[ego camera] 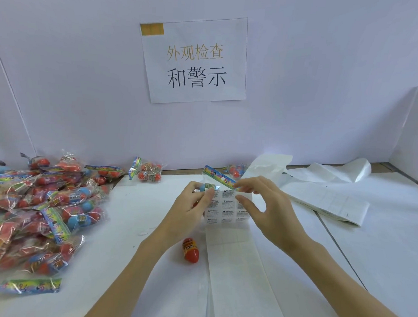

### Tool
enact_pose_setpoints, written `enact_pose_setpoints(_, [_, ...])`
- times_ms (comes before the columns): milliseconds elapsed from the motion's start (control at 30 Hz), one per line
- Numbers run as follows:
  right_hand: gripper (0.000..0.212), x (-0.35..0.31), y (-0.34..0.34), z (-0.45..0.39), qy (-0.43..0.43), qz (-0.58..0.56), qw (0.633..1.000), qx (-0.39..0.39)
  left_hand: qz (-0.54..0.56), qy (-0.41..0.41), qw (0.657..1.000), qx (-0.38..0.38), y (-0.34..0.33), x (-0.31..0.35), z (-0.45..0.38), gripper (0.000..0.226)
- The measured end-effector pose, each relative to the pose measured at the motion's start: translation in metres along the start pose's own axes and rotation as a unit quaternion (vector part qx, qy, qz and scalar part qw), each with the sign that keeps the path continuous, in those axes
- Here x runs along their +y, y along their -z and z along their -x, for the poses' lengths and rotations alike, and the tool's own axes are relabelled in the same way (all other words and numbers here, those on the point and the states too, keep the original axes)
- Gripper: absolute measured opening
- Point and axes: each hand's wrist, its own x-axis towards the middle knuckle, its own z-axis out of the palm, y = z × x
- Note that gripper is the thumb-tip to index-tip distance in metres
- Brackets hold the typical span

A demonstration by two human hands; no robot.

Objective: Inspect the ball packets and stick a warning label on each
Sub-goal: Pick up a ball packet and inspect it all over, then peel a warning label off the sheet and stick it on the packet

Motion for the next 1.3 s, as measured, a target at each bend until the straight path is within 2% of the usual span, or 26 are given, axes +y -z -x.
enact_pose_setpoints(133, [0.014, -0.004, 0.001, 0.001, 0.011, -0.001, 1.000, 0.008, -0.002, -0.002, 1.000, 0.012, -0.002, 0.002, 0.002, 0.047])
enact_pose_setpoints(300, [0.007, -0.014, 0.002, -0.002, 0.058, -0.008, 0.998, 0.008, -0.026, 0.006, 0.999, 0.043, -0.003, 0.003, 0.003, 0.057])
enact_pose_setpoints(367, [0.008, -0.019, 0.004, -0.003, 0.057, -0.047, 0.996, 0.043, -0.028, 0.024, 0.997, 0.061, 0.000, 0.002, 0.002, 0.047])
enact_pose_setpoints(467, [0.014, -0.024, 0.007, -0.008, -0.016, -0.114, 0.986, 0.119, 0.006, 0.021, 0.993, 0.116, 0.005, 0.006, 0.000, 0.044])
enact_pose_setpoints(533, [0.013, -0.023, 0.008, -0.010, -0.089, -0.167, 0.973, 0.134, 0.050, 0.001, 0.983, 0.178, 0.012, 0.009, -0.001, 0.045])
enact_pose_setpoints(567, [0.011, -0.021, 0.010, -0.011, -0.134, -0.212, 0.959, 0.134, 0.068, -0.007, 0.978, 0.197, 0.016, 0.010, -0.001, 0.039])
enact_pose_setpoints(633, [0.006, -0.019, 0.015, -0.014, -0.230, -0.335, 0.905, 0.127, 0.110, -0.018, 0.973, 0.200, 0.023, 0.011, 0.000, 0.021])
enact_pose_setpoints(700, [0.005, -0.019, 0.019, -0.015, -0.283, -0.407, 0.863, 0.097, 0.128, -0.030, 0.974, 0.182, 0.023, 0.014, 0.001, 0.023])
enact_pose_setpoints(733, [0.005, -0.019, 0.018, -0.015, -0.284, -0.400, 0.868, 0.079, 0.129, -0.032, 0.976, 0.172, 0.021, 0.015, 0.001, 0.024])
enact_pose_setpoints(833, [0.008, -0.021, 0.009, -0.011, -0.242, -0.312, 0.918, 0.034, 0.121, -0.033, 0.982, 0.144, 0.011, 0.018, 0.003, 0.022])
enact_pose_setpoints(900, [0.015, -0.024, 0.004, -0.009, -0.226, -0.281, 0.933, 0.012, 0.108, -0.027, 0.986, 0.127, 0.006, 0.019, 0.005, 0.022])
enact_pose_setpoints(1067, [0.027, -0.029, -0.002, -0.006, -0.208, -0.288, 0.935, 0.002, 0.095, -0.032, 0.991, 0.085, -0.004, 0.027, 0.010, 0.019])
enact_pose_setpoints(1300, [0.028, -0.030, -0.005, -0.004, -0.203, -0.253, 0.946, 0.009, 0.084, -0.029, 0.995, 0.053, -0.008, 0.031, 0.013, 0.019])
